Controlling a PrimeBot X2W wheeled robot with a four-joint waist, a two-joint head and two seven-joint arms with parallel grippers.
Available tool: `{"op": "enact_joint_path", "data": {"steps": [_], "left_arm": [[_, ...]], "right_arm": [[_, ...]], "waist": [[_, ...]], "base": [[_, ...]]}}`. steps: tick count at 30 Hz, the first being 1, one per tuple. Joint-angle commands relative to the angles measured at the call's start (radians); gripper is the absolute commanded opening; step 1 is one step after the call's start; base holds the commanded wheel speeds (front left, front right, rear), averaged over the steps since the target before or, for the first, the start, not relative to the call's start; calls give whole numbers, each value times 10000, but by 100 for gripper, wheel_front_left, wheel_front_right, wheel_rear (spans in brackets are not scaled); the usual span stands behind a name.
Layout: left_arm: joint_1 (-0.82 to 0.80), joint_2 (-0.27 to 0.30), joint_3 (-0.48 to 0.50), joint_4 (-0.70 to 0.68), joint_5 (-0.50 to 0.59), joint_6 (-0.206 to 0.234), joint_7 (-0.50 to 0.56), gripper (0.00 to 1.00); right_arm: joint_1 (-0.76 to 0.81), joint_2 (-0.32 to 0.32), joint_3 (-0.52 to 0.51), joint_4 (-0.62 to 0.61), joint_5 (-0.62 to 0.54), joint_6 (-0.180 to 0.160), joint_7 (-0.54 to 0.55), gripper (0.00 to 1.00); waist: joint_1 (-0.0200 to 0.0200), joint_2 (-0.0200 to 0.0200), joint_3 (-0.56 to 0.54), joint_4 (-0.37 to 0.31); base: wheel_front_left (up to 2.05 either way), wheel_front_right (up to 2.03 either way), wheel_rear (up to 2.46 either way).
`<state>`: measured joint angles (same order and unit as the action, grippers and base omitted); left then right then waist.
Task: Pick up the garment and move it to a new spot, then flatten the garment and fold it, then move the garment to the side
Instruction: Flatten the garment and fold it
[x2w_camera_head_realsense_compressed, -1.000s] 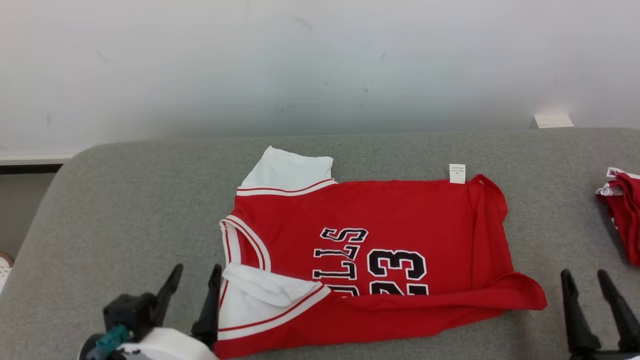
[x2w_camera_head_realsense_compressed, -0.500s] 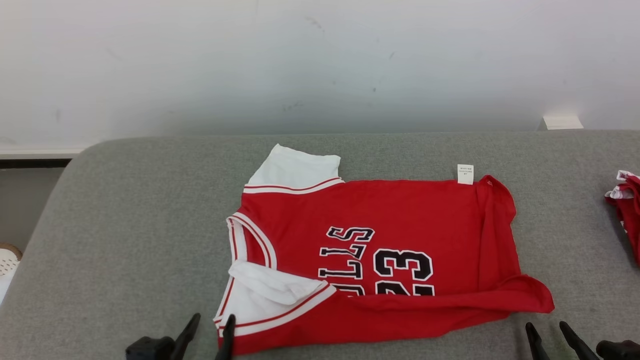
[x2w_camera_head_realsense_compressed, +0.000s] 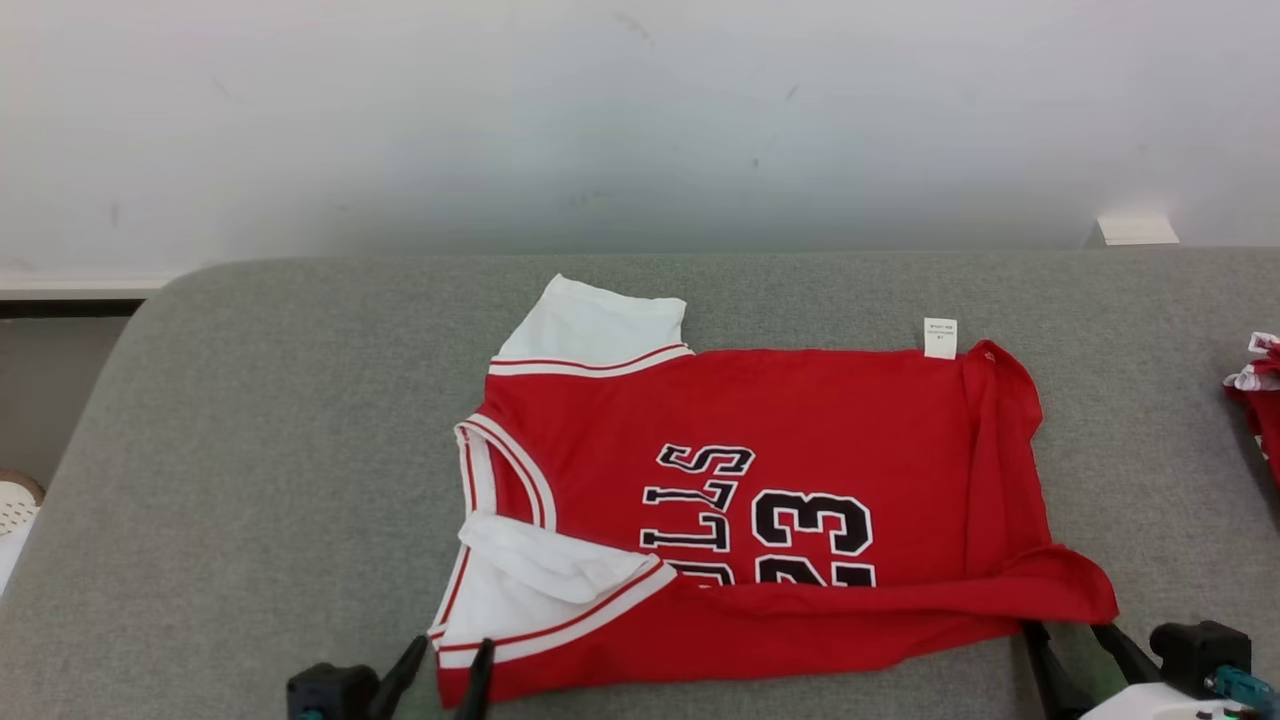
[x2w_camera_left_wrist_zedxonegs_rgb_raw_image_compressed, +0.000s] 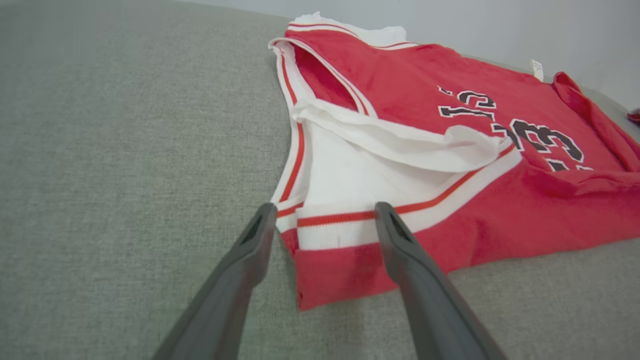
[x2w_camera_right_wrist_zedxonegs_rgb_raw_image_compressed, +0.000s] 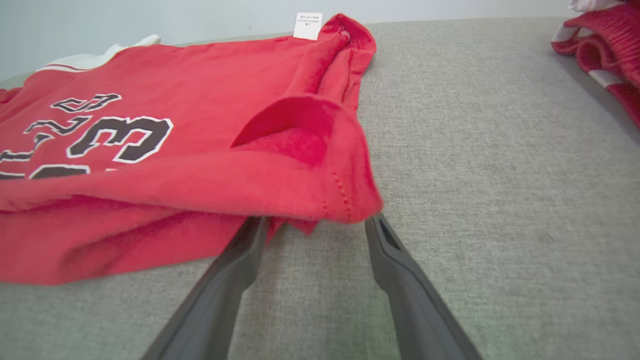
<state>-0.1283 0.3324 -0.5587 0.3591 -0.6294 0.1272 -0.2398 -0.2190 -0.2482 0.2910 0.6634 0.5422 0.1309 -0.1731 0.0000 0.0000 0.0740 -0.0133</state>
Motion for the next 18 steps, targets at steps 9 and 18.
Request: {"op": "enact_joint_path", "data": {"steps": [9, 18], "left_arm": [[-240, -5, -68, 581, -378, 40, 760, 100], [-207, -43, -147, 512, -773, 4, 1717, 100]], "right_arm": [[-1012, 114, 837, 1106, 589, -5, -55, 100], [-1449, 93, 1595, 1728, 1297, -5, -32, 0]], "waist": [[0, 0, 145, 12], [0, 0, 76, 53]], "base": [[0, 0, 0], [0, 0, 0]]}}
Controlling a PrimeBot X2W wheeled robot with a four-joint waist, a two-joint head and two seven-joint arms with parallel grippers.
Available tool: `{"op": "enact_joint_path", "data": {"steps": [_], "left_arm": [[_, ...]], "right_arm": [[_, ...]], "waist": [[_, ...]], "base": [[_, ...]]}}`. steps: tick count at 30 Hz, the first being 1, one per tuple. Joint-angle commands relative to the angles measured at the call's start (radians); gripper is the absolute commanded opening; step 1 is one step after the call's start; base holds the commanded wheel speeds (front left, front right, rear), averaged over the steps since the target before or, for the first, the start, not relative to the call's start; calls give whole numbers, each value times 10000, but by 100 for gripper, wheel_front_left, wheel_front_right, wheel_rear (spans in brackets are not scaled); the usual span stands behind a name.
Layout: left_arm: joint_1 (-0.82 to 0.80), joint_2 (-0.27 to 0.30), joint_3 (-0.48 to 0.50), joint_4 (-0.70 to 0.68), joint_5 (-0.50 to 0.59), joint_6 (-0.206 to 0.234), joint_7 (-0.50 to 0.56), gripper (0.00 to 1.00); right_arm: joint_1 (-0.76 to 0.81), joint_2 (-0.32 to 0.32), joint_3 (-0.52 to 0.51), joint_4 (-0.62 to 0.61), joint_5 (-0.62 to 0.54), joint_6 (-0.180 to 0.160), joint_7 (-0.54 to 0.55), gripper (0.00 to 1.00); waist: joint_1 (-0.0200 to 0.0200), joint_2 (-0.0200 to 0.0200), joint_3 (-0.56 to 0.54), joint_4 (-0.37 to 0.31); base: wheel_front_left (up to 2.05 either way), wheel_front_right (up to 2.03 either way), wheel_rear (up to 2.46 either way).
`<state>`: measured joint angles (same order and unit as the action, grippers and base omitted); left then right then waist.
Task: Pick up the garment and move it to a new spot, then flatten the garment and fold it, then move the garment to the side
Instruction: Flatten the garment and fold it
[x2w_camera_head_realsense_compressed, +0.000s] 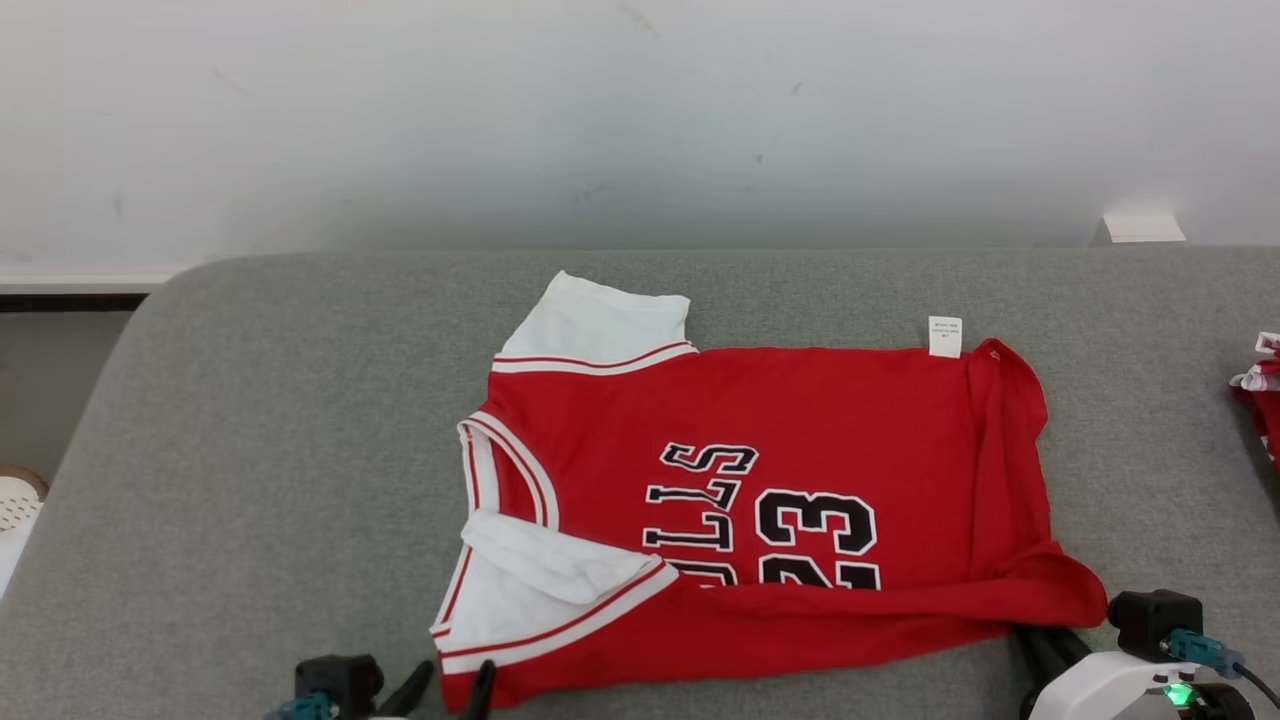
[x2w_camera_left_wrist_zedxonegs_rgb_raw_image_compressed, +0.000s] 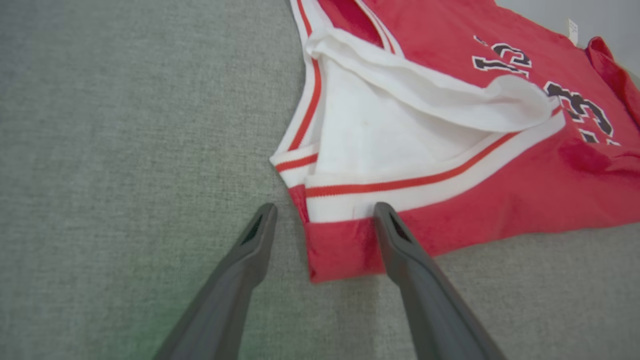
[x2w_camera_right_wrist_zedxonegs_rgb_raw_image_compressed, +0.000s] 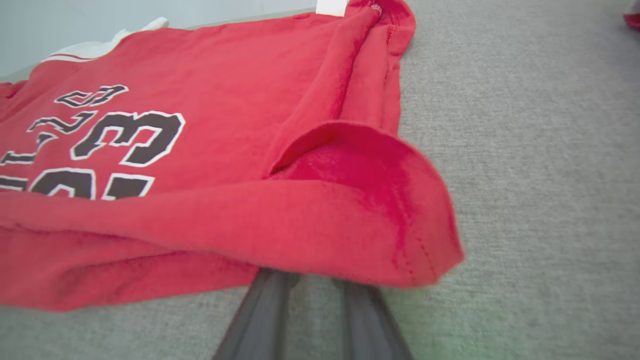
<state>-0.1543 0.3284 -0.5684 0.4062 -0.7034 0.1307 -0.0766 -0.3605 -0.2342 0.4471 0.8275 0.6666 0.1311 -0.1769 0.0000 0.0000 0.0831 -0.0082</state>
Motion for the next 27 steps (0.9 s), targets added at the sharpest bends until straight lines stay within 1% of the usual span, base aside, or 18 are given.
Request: {"op": "enact_joint_path", "data": {"steps": [1, 2, 5, 8, 12, 17, 22, 25, 27], "left_arm": [[42, -12, -42, 12, -86, -47, 123, 43], [16, -7, -35, -33, -105, -45, 131, 0], [-85, 56, 62, -214, -118, -44, -42, 0], [-112, 184, 114, -447, -142, -14, -6, 0], [-92, 396, 194, -950, -203, 52, 164, 0], [214, 864, 47, -1790, -114, 234, 820, 0], [759, 1414, -88, -2872, -266, 516, 1723, 0], [1242, 1729, -96, -3538, -311, 848, 2117, 0], [1524, 1870, -95, -3934, -368, 1043, 2301, 0]], "right_arm": [[-58, -68, 112, 116, 118, -10, -20, 0], [-94, -91, 193, 145, 193, -15, -50, 0], [-176, -239, 399, 194, 418, -17, -53, 0], [-110, -476, 673, 85, 585, -17, 168, 0], [150, -1008, 971, -406, 881, -18, 612, 0], [612, -1876, 1255, -1339, 1158, -24, 1529, 0], [1397, -2556, 910, -2553, 1308, -24, 2127, 0], [2011, -2769, 467, -3273, 1292, -24, 2411, 0], [2395, -2772, 104, -3666, 1189, -24, 2552, 0]], "waist": [[0, 0, -30, -1], [0, 0, -41, -10], [0, 0, -75, -28], [0, 0, -110, -34], [0, 0, -159, -69], [0, 0, -264, -192], [0, 0, -327, -299], [0, 0, -335, -352], [0, 0, -331, -380]], "base": [[0, 0, 0], [0, 0, 0], [0, 0, 0], [0, 0, 0], [0, 0, 0], [0, 0, 0], [0, 0, 0], [0, 0, 0], [0, 0, 0]]}}
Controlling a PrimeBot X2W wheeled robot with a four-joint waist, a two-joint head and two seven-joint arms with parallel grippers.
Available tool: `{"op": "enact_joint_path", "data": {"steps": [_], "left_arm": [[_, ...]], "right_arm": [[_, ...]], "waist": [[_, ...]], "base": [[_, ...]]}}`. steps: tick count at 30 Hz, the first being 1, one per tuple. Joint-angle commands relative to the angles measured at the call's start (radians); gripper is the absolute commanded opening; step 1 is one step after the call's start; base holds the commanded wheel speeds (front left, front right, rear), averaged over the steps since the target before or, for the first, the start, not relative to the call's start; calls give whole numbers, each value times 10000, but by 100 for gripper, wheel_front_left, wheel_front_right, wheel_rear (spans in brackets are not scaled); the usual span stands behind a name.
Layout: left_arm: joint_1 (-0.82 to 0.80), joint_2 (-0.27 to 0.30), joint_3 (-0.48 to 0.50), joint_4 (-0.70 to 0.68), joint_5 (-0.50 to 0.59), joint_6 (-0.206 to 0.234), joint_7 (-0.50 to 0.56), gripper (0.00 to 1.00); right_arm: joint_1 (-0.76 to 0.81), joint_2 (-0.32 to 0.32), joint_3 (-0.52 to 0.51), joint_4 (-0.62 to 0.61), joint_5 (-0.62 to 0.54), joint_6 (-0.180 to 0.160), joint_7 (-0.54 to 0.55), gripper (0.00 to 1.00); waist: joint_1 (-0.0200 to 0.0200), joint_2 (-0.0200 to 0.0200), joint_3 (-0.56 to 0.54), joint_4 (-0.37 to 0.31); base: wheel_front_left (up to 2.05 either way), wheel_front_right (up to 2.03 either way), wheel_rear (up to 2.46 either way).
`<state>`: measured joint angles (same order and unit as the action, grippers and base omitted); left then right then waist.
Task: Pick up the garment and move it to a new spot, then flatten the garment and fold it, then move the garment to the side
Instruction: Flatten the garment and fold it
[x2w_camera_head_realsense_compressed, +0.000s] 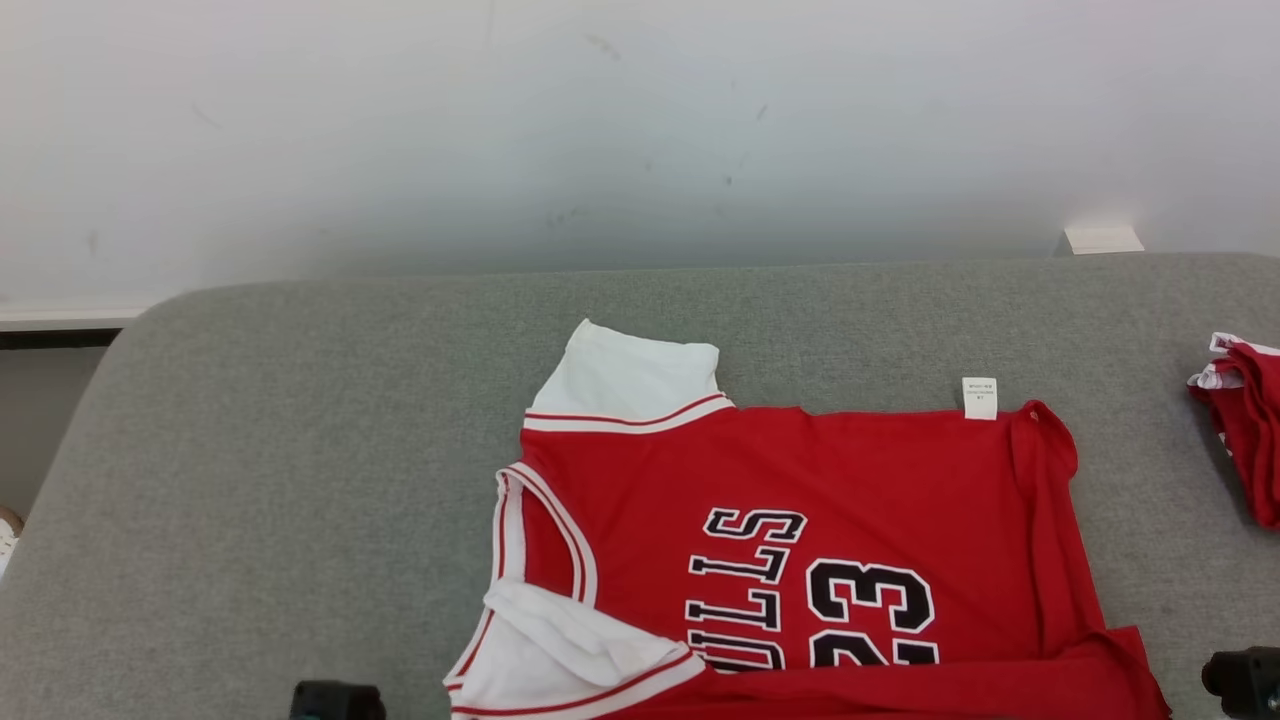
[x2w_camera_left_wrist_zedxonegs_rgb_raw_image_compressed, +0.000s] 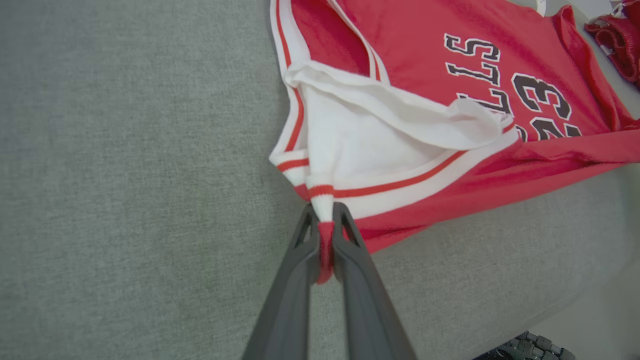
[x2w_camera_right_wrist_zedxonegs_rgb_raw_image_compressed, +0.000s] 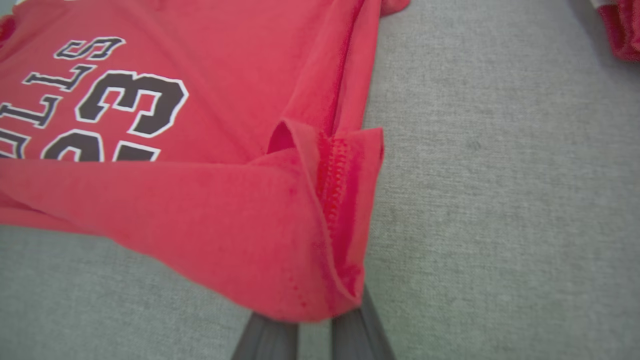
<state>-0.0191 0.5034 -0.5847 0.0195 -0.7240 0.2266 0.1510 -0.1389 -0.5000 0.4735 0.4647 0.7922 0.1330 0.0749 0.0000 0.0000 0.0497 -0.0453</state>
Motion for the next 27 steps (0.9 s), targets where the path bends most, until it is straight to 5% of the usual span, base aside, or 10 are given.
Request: {"op": "enact_joint_path", "data": {"steps": [1, 2, 3, 4, 5, 6, 19, 27], "left_arm": [[286, 146, 85, -191, -207, 148, 60, 0], [375, 176, 62, -261, -204, 183, 138, 0], [436, 205, -11, -305, -135, 208, 179, 0], [452, 170, -64, -331, -83, 219, 211, 13], [459, 85, -124, -339, -115, 191, 236, 73], [451, 22, -173, -310, -143, 171, 241, 100], [-465, -113, -93, -96, 220, 80, -241, 100], [-2036, -325, 199, 591, 360, -527, -763, 100]], "right_arm": [[364, -44, -344, -199, -124, -43, 122, 0], [535, 32, -526, -346, -197, -43, 213, 0], [663, 102, -700, -467, -301, -43, 272, 31], [768, 169, -875, -579, -422, -43, 343, 50], [870, 264, -1016, -671, -520, -42, 426, 95], [942, 403, -1162, -773, -639, -37, 513, 100], [918, 1206, -2414, -1926, -2058, -36, 1459, 100], [-246, 1598, -2807, -1686, -2174, -36, 1808, 100]], "waist": [[0, 0, 4, -20], [0, 0, 0, -29], [0, 0, -6, -41], [0, 0, -14, -50], [0, 0, -20, -57], [0, 0, -28, -65], [0, 0, 55, -58], [0, 0, 654, -73]], "base": [[0, 0, 0], [0, 0, 0], [0, 0, 0], [0, 0, 0], [0, 0, 0], [0, 0, 0], [0, 0, 0], [0, 0, 0]]}}
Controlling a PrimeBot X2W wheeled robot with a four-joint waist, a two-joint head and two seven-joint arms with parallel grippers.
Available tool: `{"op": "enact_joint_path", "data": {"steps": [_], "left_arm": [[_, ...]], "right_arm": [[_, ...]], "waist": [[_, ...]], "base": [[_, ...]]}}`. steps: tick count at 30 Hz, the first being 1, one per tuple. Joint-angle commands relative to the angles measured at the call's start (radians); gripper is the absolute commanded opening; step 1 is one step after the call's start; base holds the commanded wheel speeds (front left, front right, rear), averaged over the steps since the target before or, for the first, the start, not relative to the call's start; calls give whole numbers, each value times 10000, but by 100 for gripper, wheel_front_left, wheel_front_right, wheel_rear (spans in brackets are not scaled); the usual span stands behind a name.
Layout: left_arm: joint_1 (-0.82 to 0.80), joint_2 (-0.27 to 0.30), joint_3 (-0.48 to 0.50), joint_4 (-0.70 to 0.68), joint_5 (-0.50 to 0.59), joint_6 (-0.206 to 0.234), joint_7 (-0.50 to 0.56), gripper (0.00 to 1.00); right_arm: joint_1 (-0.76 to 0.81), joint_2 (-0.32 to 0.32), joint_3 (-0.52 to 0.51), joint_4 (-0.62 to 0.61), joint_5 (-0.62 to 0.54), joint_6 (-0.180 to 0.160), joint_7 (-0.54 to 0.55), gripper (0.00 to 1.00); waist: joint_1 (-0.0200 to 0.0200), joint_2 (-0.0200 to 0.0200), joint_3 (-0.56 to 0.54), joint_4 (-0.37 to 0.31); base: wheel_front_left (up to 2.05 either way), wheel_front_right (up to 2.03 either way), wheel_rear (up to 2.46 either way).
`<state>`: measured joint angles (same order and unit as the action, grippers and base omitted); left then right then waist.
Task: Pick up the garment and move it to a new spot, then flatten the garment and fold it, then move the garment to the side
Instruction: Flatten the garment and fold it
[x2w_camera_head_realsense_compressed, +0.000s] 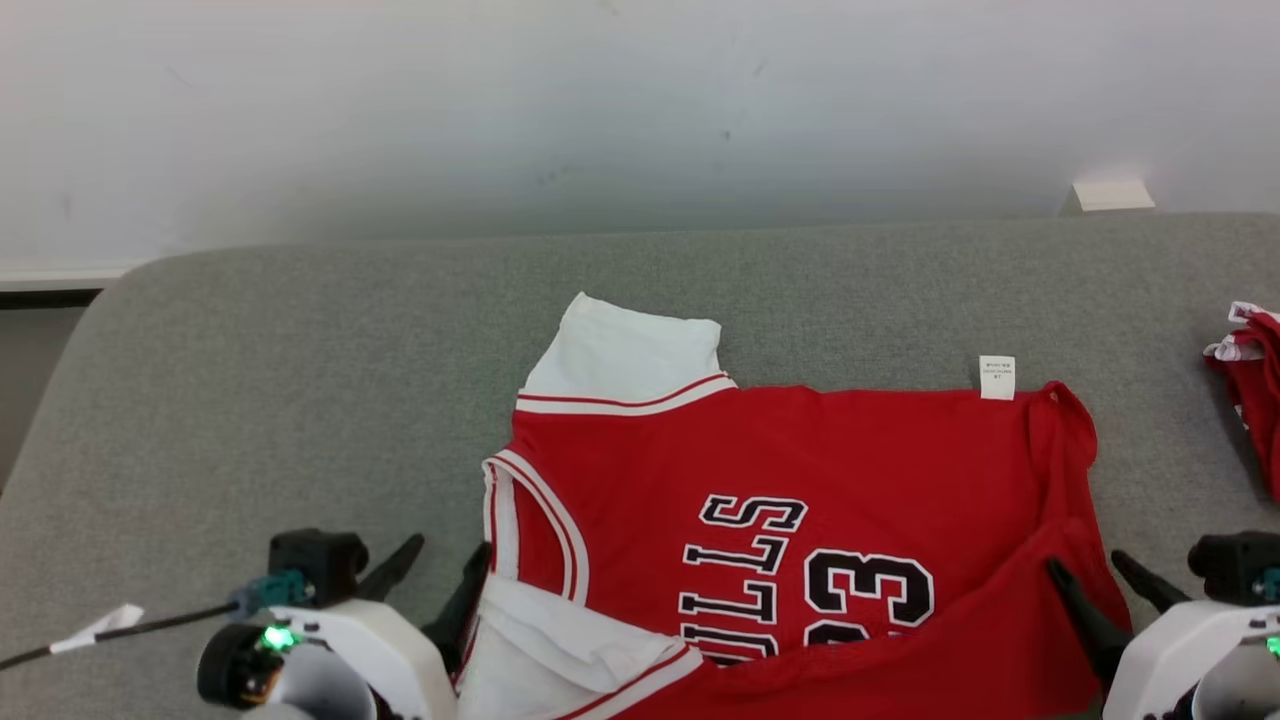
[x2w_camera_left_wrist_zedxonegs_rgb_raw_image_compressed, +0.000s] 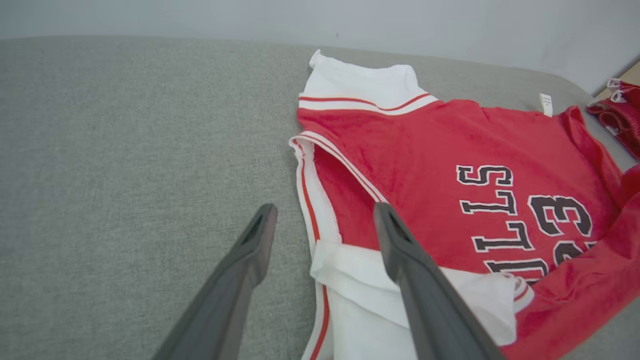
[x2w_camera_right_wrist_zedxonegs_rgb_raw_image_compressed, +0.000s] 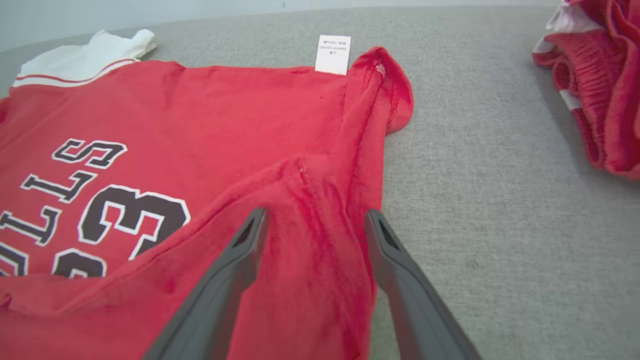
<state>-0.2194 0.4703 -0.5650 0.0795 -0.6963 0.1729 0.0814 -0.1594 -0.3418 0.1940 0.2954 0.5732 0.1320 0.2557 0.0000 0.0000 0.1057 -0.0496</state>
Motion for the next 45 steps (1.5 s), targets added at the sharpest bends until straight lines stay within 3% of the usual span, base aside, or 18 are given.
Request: {"op": "enact_joint_path", "data": {"steps": [1, 13, 19, 25, 31, 37, 45], "left_arm": [[-269, -5, 31, 142, 117, -94, -124, 100], [-3124, 166, 160, 1870, 361, -1311, 20, 100], [-4748, 221, -234, 2730, 365, -2294, 816, 100], [-6422, 82, -495, 3778, -120, -2876, 1955, 100], [-8006, 7, -961, 4741, -640, -3030, 2914, 100], [-9185, 99, -2082, 5138, -1433, -3040, 3939, 100], [-10352, 425, -2996, 6180, -1931, -3029, 4137, 100]], "right_arm": [[-227, 47, -20, 86, 66, -26, 21, 100], [-2309, 68, -190, 1192, 260, -26, -219, 100], [-3445, 114, -5, 1748, 554, -26, -317, 100], [-4903, 18, 362, 2305, 1020, -26, -81, 100], [-6327, 240, 1055, 3061, 1489, -25, 259, 100], [-7319, 510, 1785, 3956, 1848, -25, 608, 100], [-7976, 759, 2635, 4483, 2118, -25, 432, 100]], "waist": [[0, 0, 204, -48], [0, 0, 1211, -419], [0, 0, 1735, -654], [0, 0, 2427, -964], [0, 0, 3156, -1238], [0, 0, 3641, -1413], [0, 0, 3996, -1805]], "base": [[0, 0, 0], [0, 0, 0], [0, 0, 0], [0, 0, 0], [0, 0, 0], [0, 0, 0], [0, 0, 0]]}}
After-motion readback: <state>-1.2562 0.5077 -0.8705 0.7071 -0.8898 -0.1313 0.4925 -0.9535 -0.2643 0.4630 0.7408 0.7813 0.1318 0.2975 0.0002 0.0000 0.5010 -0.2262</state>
